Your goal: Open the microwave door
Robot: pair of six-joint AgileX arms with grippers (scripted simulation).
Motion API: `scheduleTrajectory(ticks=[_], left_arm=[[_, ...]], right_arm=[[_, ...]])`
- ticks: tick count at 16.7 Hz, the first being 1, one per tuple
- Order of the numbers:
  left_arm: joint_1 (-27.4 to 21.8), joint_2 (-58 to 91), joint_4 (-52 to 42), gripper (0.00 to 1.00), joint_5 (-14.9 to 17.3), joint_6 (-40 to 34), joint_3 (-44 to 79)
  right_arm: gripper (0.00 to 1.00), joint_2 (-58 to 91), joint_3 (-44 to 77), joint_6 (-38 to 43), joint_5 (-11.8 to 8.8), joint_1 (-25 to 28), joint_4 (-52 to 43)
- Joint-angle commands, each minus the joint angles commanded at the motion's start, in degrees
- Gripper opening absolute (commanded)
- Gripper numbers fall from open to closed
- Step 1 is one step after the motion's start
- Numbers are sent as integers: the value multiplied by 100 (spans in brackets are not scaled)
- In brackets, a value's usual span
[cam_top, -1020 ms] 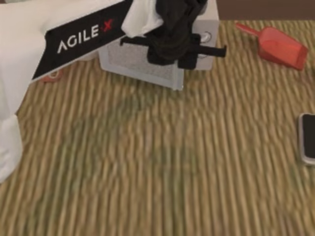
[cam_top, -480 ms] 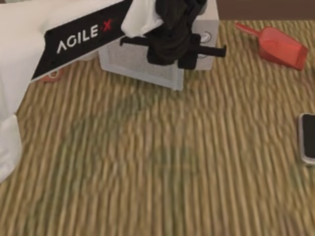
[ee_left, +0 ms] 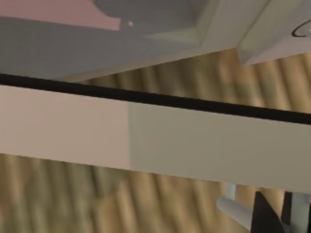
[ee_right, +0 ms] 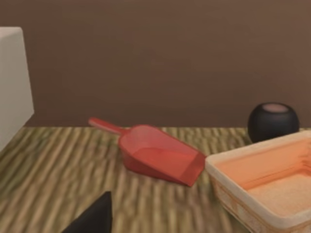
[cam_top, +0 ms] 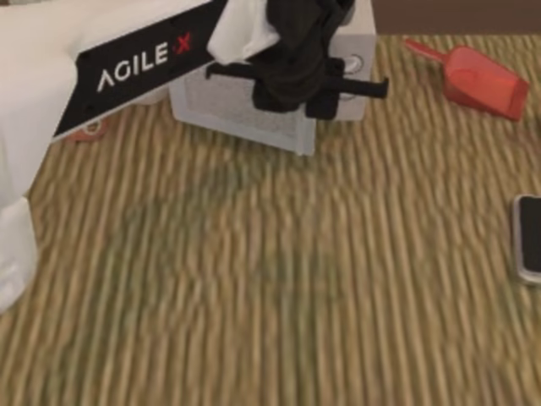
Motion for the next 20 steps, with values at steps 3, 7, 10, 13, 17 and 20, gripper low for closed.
scheduleTrajectory(ticks=[3,7,10,13,17,20], left_arm=[[0,0,0,0,0,0,0],[-40,3,5,0,35,-24,11],[-3,-149,115,0,90,135,-197],[55,-380,287,0,209,396,-576],[83,-496,376,0,288,548,-769],[83,-496,376,0,288,548,-769]], right_arm=[[100,0,0,0,0,0,0],[100,0,0,0,0,0,0],[100,0,0,0,0,0,0],[100,0,0,0,0,0,0],[100,0,0,0,0,0,0],[100,0,0,0,0,0,0]])
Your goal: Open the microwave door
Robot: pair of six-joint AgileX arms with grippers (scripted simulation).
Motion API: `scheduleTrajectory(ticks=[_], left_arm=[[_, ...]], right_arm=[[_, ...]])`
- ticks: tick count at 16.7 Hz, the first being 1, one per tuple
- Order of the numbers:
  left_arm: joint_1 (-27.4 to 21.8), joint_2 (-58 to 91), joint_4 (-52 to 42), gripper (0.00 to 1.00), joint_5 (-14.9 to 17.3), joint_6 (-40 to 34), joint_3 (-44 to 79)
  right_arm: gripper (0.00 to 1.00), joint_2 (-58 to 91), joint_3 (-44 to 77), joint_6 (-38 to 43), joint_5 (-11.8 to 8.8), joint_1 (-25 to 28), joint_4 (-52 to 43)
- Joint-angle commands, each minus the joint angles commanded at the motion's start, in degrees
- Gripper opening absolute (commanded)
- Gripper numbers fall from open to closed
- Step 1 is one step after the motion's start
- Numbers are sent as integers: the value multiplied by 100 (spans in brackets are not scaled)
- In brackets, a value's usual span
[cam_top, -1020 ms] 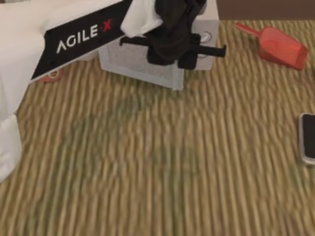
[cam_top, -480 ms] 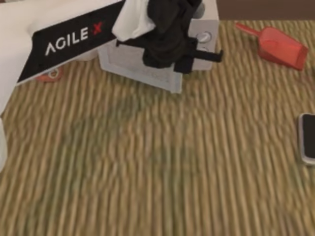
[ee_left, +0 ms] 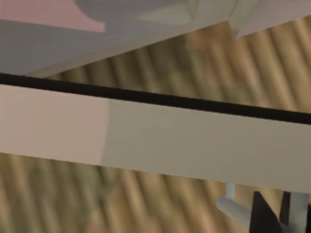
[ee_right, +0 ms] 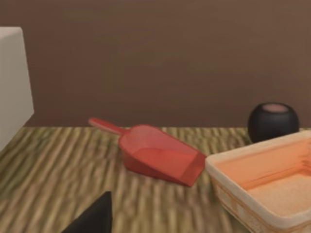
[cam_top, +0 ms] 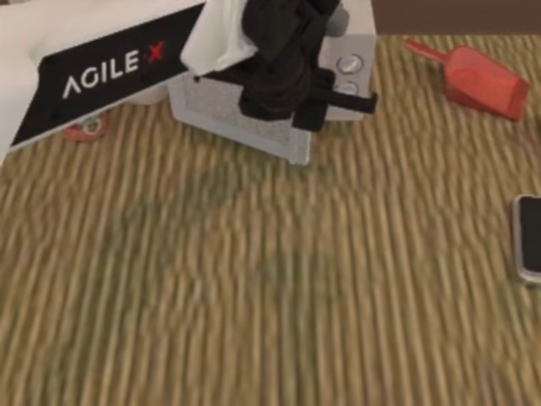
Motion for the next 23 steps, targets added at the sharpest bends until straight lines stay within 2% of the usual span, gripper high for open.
scheduleTrajectory(ticks=[23], left_arm=[[-21,-40,26,0,67,42,-77]], right_arm=[[100,0,0,0,0,0,0]])
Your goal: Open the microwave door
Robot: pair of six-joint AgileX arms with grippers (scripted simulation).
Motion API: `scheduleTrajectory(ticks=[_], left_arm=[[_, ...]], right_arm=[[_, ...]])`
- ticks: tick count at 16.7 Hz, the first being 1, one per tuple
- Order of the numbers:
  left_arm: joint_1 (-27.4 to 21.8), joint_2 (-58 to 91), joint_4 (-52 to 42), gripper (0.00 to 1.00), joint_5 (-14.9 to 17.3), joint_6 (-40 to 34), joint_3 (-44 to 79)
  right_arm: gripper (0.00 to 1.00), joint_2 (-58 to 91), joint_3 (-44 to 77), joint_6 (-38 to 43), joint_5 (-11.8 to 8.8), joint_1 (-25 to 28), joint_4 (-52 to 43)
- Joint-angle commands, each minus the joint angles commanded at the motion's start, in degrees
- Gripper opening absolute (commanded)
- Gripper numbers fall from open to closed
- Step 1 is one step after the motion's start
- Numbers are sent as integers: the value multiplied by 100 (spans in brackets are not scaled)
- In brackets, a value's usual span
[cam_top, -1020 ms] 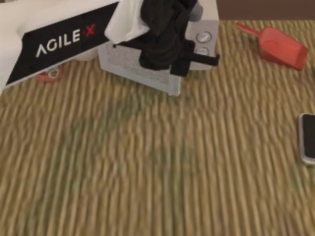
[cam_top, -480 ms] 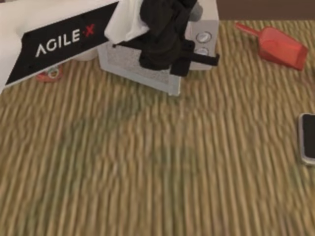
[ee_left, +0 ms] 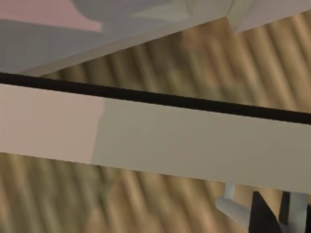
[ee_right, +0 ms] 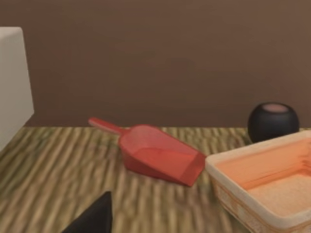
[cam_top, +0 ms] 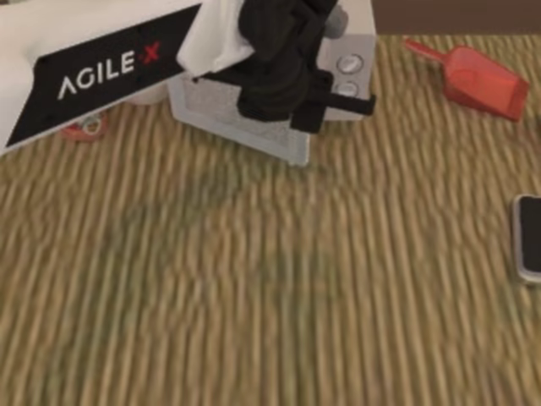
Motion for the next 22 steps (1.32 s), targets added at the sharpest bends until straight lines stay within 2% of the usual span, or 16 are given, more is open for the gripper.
scheduleTrajectory(ticks=[6,22], left_arm=[[136,-410,265,0,251,527,-575],[139,-418,268,0,258,546,-598]], right_arm=[[100,0,0,0,0,0,0],[100,0,0,0,0,0,0]])
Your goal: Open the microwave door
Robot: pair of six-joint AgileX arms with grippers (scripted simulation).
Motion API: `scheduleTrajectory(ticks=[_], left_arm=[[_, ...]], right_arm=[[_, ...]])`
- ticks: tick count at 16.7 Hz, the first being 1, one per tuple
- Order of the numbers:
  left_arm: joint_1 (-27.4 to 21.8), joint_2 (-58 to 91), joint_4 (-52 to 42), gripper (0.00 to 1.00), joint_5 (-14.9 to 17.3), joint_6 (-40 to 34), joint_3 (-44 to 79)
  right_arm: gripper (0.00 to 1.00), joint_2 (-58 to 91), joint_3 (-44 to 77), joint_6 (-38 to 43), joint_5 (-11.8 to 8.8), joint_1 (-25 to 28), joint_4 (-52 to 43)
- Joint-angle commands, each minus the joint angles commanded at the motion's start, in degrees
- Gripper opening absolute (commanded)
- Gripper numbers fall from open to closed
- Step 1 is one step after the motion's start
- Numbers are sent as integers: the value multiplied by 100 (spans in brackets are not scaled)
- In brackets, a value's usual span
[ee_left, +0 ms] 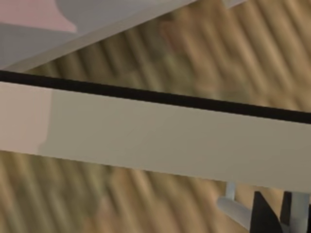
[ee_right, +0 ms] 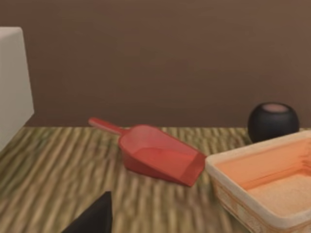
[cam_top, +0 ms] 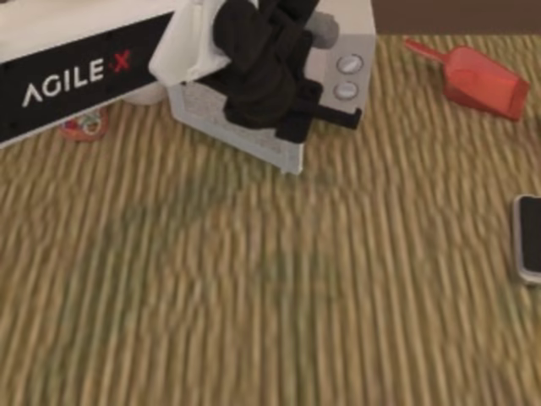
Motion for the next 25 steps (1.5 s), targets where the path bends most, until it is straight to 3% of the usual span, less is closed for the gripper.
scheduleTrajectory(ticks=[9,18,25], left_arm=[[0,0,0,0,0,0,0],[159,-421,213,0,361,626,-573],[163,-425,213,0,369,642,-592]], right_arm=[[100,0,0,0,0,0,0],[100,0,0,0,0,0,0],[100,0,0,0,0,0,0]])
